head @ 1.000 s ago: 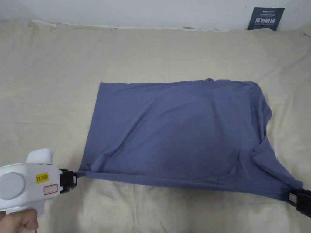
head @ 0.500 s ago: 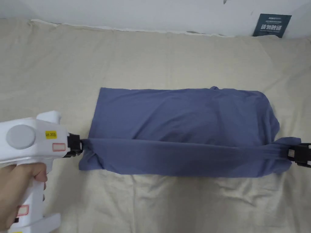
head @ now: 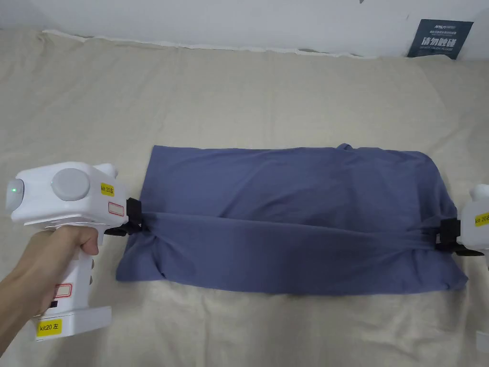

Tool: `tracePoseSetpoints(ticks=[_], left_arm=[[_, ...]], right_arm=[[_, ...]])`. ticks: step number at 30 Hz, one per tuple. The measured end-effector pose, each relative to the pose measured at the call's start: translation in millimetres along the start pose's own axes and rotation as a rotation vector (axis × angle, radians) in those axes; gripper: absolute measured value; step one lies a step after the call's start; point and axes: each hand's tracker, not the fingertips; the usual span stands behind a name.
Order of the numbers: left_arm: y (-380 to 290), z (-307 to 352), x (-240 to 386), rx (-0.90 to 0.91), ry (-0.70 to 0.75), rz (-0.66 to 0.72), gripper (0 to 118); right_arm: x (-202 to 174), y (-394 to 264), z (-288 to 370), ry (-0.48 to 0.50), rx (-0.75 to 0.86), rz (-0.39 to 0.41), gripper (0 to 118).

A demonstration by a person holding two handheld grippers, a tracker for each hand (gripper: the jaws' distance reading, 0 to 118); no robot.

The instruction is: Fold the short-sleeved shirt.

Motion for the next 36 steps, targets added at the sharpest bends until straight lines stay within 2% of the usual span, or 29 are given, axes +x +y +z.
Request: tracePoseSetpoints(ticks=[1,2,3,4,5,6,8,9,11,13,14,15,16,19,20,21,22,23,24,27,29,30,31,32,33,34,36], left_arm=[[1,-3,0,-0.009,0.002,0.000,1],[2,-5,2,-0.022,0.007,-0.004,13],[2,-5,2,-0.019,0.014,0.004,41],[1,-3,0,0.001,0.036,0.024,86],[1,-2,-2,0.028,0.061,0.045,118],[-1,0,-5,0.042,0.093,0.037,113],[-9,16,-11,0.152,0.097,0.063,112],[-18,24,-17,0.129,0.141,0.035,112],[-26,35,-27,0.096,0.146,0.029,113],[-48,49,-37,0.063,0.130,0.025,111],[-52,48,-32,0.072,0.124,0.024,93],[-61,53,-33,0.089,0.095,0.002,55],[-70,56,-34,0.096,0.059,-0.028,0],[-102,57,-28,0.053,0.063,-0.012,0],[-108,56,-29,0.043,0.038,0.017,0],[-112,55,-31,0.031,0.001,0.046,8],[-100,48,-31,-0.055,-0.002,0.085,41],[-88,42,-27,-0.054,0.008,0.115,99],[-81,35,-24,-0.086,0.014,0.137,117],[-80,32,-7,0.002,0.037,0.079,117],[-71,13,1,-0.028,0.086,0.051,114],[-74,11,2,-0.028,0.106,0.037,103],[-74,7,5,-0.010,0.125,0.021,79],[-73,6,7,0.005,0.125,0.025,25],[-72,6,9,0.005,0.100,0.012,2],[-75,6,7,0.017,0.058,-0.002,2],[-71,6,13,0.020,0.120,-0.042,2]], right_arm=[[2,2,-2,0.009,-0.005,-0.021,3],[3,4,-4,0.015,-0.009,-0.037,6],[4,6,-4,0.029,-0.011,-0.054,21],[6,6,-2,0.054,0.006,-0.073,55],[8,6,0,0.061,0.035,-0.103,102],[11,4,3,0.050,0.062,-0.132,115],[21,-3,15,0.070,0.115,-0.167,115],[26,-8,23,0.057,0.156,-0.197,115],[35,-25,34,0.058,0.145,-0.200,115],[39,-50,45,0.051,0.132,-0.152,111],[42,-63,50,0.051,0.151,-0.121,85],[43,-75,52,0.023,0.146,-0.092,38],[41,-82,51,-0.019,0.129,-0.082,0],[52,-101,50,0.051,0.103,-0.107,0],[47,-107,47,0.046,0.089,-0.109,0],[46,-111,46,0.039,0.081,-0.107,0],[48,-114,46,0.041,0.082,-0.106,0],[49,-115,45,0.051,0.073,-0.098,0],[46,-118,45,0.053,0.068,-0.092,0],[46,-115,41,0.061,0.065,-0.088,0],[41,-116,40,0.067,0.061,-0.082,0],[40,-114,39,0.067,0.065,-0.076,0],[39,-112,39,0.071,0.069,-0.069,0],[36,-113,40,0.070,0.075,-0.064,0],[35,-112,40,0.068,0.079,-0.061,0],[36,-110,39,0.068,0.083,-0.060,0],[37,-107,37,0.067,0.087,-0.059,0]])
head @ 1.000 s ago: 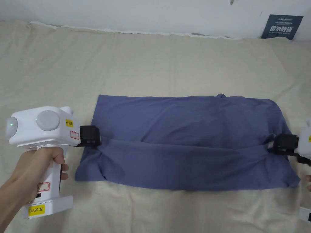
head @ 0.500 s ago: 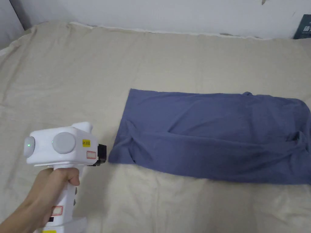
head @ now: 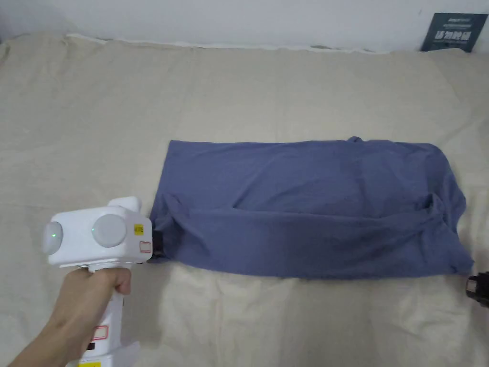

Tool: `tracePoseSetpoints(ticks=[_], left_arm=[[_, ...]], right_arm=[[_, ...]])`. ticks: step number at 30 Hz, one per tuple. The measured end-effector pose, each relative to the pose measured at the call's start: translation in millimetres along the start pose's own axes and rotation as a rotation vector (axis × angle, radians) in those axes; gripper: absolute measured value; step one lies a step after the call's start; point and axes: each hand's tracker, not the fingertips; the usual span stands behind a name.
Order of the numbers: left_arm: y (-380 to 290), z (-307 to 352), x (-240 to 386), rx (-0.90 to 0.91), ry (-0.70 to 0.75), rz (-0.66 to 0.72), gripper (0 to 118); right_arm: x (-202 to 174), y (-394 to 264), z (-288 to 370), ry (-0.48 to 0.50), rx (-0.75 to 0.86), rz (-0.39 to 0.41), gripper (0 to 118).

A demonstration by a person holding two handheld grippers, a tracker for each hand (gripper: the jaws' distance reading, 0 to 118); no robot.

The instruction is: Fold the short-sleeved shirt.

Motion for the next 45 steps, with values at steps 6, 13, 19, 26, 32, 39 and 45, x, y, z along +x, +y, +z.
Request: tracePoseSetpoints(ticks=[6,13,19,26,32,39,45], left_arm=[[-1,1,-4,0.007,0.011,-0.005,2],[1,1,-5,-0.006,-0.010,0.021,2],[3,-2,-6,-0.013,-0.007,0.031,2],[1,4,-15,-0.015,-0.027,0.017,2],[-14,29,-23,-0.012,-0.044,0.002,2],[-53,56,-31,-0.030,-0.062,-0.013,2],[-111,83,-43,-0.051,-0.071,-0.018,2]], right_arm=[[5,2,-2,-0.024,0.008,-0.006,0],[-1,14,-19,0.051,-0.006,-0.146,117],[-15,28,-45,0.005,-0.047,-0.085,56],[6,17,-18,0.078,-0.011,-0.171,6],[10,-1,10,0.072,-0.012,-0.114,6],[23,-41,39,0.063,-0.037,-0.120,6],[35,-100,69,0.056,-0.086,-0.130,6]])
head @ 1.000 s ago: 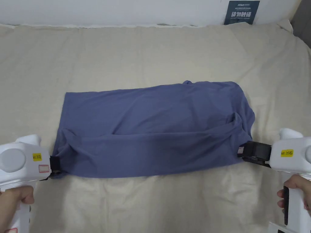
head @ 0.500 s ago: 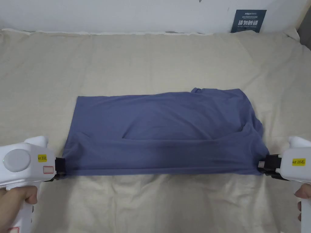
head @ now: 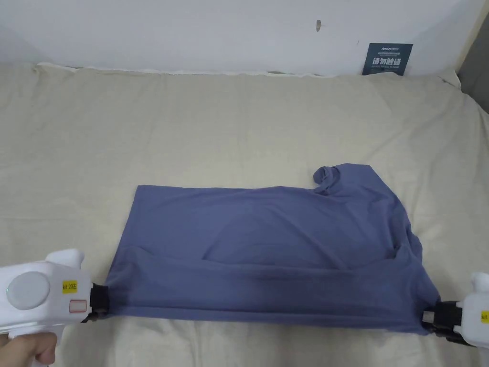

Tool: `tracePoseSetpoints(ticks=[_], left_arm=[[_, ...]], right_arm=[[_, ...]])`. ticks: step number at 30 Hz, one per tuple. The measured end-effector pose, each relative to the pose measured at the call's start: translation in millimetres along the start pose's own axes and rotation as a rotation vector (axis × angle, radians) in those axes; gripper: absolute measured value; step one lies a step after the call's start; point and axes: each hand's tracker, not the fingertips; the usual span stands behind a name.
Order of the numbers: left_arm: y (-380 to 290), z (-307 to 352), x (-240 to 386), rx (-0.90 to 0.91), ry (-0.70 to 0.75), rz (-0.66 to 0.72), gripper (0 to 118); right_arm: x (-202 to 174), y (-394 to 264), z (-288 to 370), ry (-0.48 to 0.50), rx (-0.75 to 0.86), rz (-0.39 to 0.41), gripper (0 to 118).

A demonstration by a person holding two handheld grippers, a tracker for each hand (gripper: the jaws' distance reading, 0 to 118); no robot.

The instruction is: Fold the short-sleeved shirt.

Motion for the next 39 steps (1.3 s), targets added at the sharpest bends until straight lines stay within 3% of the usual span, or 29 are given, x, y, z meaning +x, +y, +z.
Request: tracePoseSetpoints(ticks=[10,11,13,14,15,16,19,21,22,23,24,25,28,29,31,36,39], left_arm=[[-49,15,-22,-0.015,-0.042,0.027,2],[-49,15,-23,-0.010,-0.050,0.027,21],[-50,21,-20,0.043,-0.055,-0.001,112],[-49,23,-22,0.051,-0.053,0.003,113],[-48,22,-25,0.042,-0.051,0.002,110],[-54,28,-32,0.029,0.003,-0.010,110],[-41,58,-16,0.081,0.025,-0.038,111],[-21,60,-15,0.123,0.018,-0.044,106],[-4,55,-17,0.187,0.002,-0.015,93],[12,53,-15,0.217,-0.045,0.006,54],[27,49,-13,0.235,-0.085,0.015,3],[46,43,-7,0.305,-0.109,0.036,0],[92,10,0,0.237,-0.089,-0.002,0],[110,1,13,0.241,-0.042,-0.037,15],[145,-27,25,0.201,-0.002,-0.048,111],[208,-127,29,0.075,0.104,-0.065,107],[203,-117,40,0.050,0.140,-0.092,102]], right_arm=[[22,-41,11,-0.001,-0.032,-0.023,8],[19,-41,13,-0.002,-0.031,-0.024,34],[17,-38,18,-0.067,-0.009,-0.023,102],[18,-37,22,-0.064,0.029,0.002,114],[16,-37,28,-0.048,0.061,0.035,114],[12,-34,40,-0.103,0.086,0.044,114],[-3,-22,69,-0.071,0.134,0.069,114],[-14,-5,73,-0.061,0.122,0.108,110],[-21,4,72,-0.049,0.173,0.130,95],[-28,11,69,-0.051,0.187,0.137,45],[-36,21,61,-0.070,0.180,0.127,0],[-42,26,53,-0.083,0.194,0.130,0],[-55,49,31,-0.054,0.189,0.119,0],[-59,54,24,-0.050,0.188,0.122,0],[-64,71,9,-0.052,0.168,0.129,0],[-64,99,-19,-0.075,0.143,0.140,0],[-58,113,-32,-0.086,0.125,0.151,0]])
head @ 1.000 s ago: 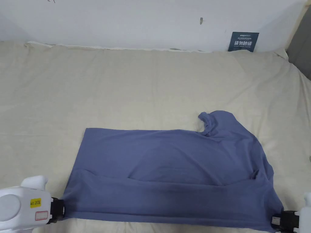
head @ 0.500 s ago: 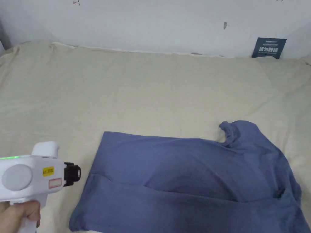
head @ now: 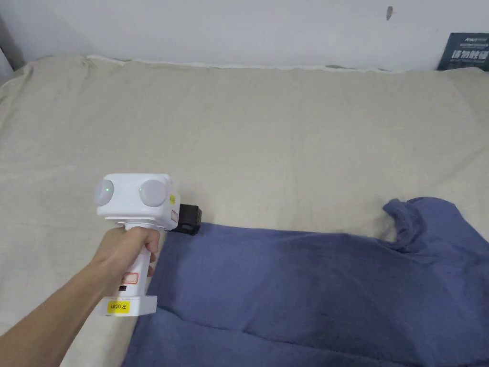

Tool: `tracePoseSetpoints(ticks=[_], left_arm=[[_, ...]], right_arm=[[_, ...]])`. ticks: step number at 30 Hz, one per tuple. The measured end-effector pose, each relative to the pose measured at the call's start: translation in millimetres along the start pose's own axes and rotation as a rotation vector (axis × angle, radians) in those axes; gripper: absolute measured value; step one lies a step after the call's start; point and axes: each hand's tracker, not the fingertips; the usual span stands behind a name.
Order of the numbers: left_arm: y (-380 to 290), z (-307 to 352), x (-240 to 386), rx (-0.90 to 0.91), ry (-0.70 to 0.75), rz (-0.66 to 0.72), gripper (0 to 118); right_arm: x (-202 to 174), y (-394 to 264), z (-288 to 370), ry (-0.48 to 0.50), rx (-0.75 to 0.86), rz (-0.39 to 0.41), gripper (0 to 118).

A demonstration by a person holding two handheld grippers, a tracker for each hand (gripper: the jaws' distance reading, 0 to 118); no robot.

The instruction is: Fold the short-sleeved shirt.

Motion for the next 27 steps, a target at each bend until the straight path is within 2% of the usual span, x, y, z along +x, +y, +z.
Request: tracePoseSetpoints(ticks=[1,4,5,6,8,13,15,16,17,18,20,24,25,27], left_arm=[[-1,-2,2,-0.013,0.022,-0.011,94],[0,-7,1,0.006,-0.013,-0.018,45],[-2,-4,1,0.020,-0.043,-0.010,0],[3,-7,0,0.012,-0.022,0.004,0],[0,-1,-3,0.075,-0.068,0.032,0],[2,-1,2,0.051,-0.022,-0.004,0],[1,2,4,0.045,-0.028,0.025,0],[1,1,4,0.043,-0.038,0.043,0],[1,1,4,0.040,-0.044,0.048,0],[2,1,3,0.033,-0.043,0.045,0],[2,-1,6,0.031,-0.033,0.041,0],[4,-6,7,0.022,-0.029,0.033,0],[4,-7,7,0.020,-0.029,0.036,0],[4,-7,8,0.012,-0.029,0.037,0]], right_arm=[[2,3,-4,-0.015,-0.003,0.008,0],[10,13,-14,-0.031,-0.008,0.024,0],[12,15,-17,-0.037,-0.011,0.027,0],[14,18,-20,-0.040,-0.013,0.031,0],[20,25,-26,-0.057,-0.014,0.035,0],[29,54,-39,-0.084,0.003,0.033,0],[30,64,-48,-0.090,-0.003,0.037,1],[31,72,-54,-0.096,-0.023,0.037,19],[32,77,-62,-0.077,-0.053,0.033,77],[33,79,-73,-0.032,-0.117,0.039,115],[34,81,-80,0.001,-0.184,0.050,118],[31,87,-104,-0.053,-0.198,0.090,118],[30,89,-112,-0.054,-0.203,0.099,116],[33,95,-112,-0.049,-0.170,0.083,99]])
